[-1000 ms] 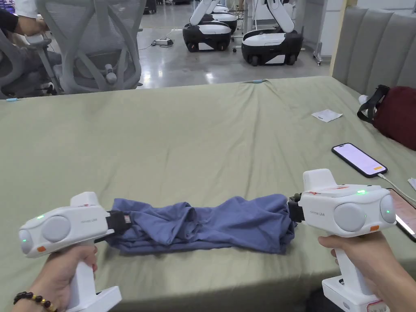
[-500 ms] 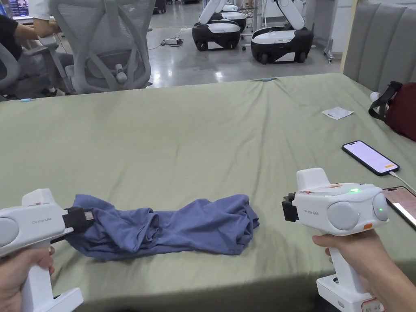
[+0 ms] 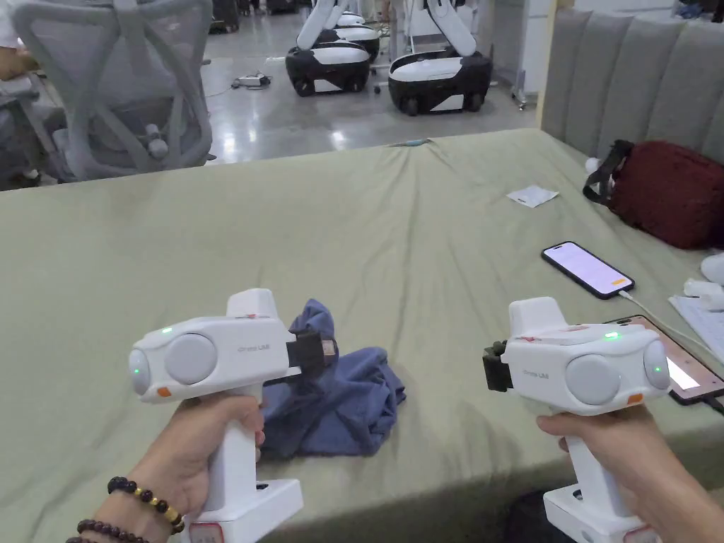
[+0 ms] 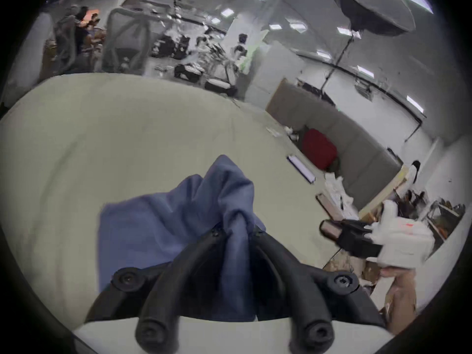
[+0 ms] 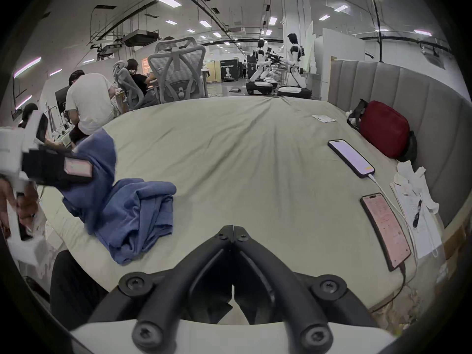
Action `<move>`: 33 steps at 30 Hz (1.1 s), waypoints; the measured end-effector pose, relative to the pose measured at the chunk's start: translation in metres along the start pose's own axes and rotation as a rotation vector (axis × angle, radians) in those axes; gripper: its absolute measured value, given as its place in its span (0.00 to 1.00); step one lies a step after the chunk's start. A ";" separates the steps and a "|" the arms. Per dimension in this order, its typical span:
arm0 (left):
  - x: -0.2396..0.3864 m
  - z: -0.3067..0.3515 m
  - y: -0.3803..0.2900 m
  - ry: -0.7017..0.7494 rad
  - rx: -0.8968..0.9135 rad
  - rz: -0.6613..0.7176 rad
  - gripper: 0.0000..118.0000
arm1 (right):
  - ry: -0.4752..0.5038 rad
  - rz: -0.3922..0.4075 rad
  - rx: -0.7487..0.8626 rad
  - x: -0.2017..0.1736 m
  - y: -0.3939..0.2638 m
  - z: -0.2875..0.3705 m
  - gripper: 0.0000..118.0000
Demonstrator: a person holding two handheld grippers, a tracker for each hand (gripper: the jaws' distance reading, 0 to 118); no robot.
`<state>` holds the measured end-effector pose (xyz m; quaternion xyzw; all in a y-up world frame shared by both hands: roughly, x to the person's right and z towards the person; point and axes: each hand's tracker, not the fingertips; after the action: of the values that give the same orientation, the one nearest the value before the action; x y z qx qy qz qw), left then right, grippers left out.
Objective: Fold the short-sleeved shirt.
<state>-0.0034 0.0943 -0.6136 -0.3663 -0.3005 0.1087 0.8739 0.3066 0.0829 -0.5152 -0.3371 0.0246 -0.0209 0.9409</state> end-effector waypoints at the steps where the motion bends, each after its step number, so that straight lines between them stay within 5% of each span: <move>1: 0.001 -0.015 -0.004 0.028 -0.037 -0.006 0.11 | -0.008 -0.006 0.002 0.005 -0.001 0.005 0.00; 5: -0.007 -0.047 -0.021 0.055 -0.096 0.035 0.11 | -0.037 -0.008 0.006 0.025 -0.006 0.018 0.00; 7: -0.011 -0.038 -0.018 -0.013 -0.070 0.062 0.21 | -0.055 -0.009 0.001 0.033 -0.008 0.021 0.00; 11: -0.012 -0.001 -0.001 -0.153 -0.006 0.049 1.00 | -0.081 -0.016 -0.007 0.040 -0.010 0.018 0.00; 15: -0.016 0.032 0.017 0.005 0.096 -0.010 0.90 | -0.075 -0.022 -0.010 0.036 -0.009 0.014 0.00; 16: -0.019 0.047 0.017 0.015 0.086 0.009 0.75 | -0.068 -0.018 -0.010 0.033 -0.009 0.014 0.00; 18: -0.030 0.055 0.017 -0.037 0.063 0.045 0.13 | -0.051 -0.006 -0.011 0.028 -0.010 0.014 0.00; 19: -0.034 0.055 0.014 -0.059 0.062 0.077 0.00 | -0.045 -0.001 -0.014 0.026 -0.011 0.013 0.00; 33: -0.015 -0.061 -0.016 -0.058 -0.129 0.108 0.00 | -0.056 -0.019 0.002 0.036 -0.010 0.020 0.00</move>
<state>0.0204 0.0416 -0.6422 -0.4343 -0.3119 0.1465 0.8323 0.3440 0.0852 -0.4946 -0.3370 -0.0050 -0.0206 0.9413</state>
